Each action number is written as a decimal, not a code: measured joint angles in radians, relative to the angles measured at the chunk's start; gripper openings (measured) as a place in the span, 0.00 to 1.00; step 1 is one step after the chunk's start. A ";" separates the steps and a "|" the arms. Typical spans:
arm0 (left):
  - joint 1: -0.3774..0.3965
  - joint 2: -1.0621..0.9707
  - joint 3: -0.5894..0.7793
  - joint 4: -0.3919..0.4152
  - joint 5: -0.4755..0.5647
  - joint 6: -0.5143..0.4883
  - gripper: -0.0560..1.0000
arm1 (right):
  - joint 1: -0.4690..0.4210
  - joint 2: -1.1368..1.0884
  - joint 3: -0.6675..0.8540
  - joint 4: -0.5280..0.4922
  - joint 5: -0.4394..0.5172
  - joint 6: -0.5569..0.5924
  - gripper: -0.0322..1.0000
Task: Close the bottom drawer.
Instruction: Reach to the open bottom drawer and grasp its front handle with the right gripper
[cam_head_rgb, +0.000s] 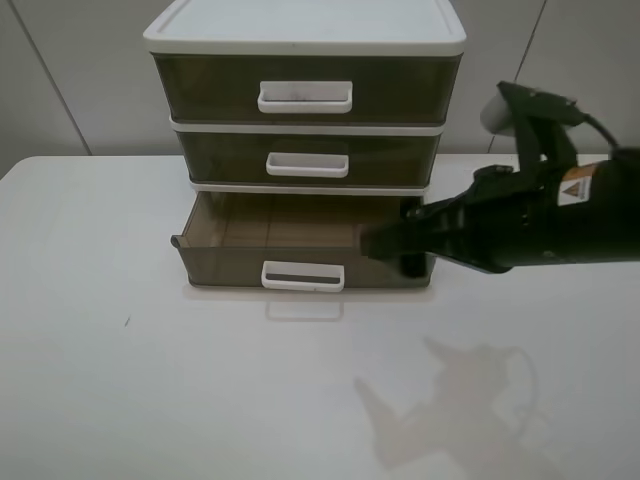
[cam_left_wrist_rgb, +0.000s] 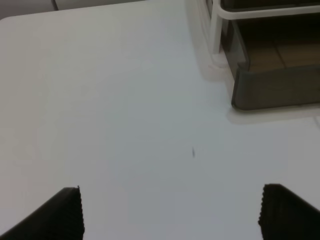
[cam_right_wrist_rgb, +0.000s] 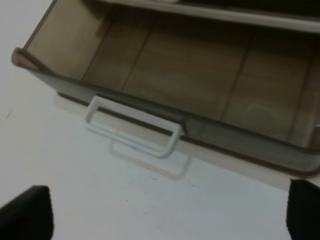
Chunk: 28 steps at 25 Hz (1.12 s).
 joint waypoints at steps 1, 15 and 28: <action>0.000 0.000 0.000 0.000 0.000 0.000 0.73 | 0.026 0.043 0.000 0.023 -0.040 0.000 0.82; 0.000 0.000 0.000 0.000 0.000 0.000 0.73 | 0.257 0.438 -0.002 0.087 -0.561 -0.005 0.33; 0.000 0.000 0.000 0.000 0.000 0.000 0.73 | 0.262 0.598 -0.003 0.045 -0.852 -0.005 0.05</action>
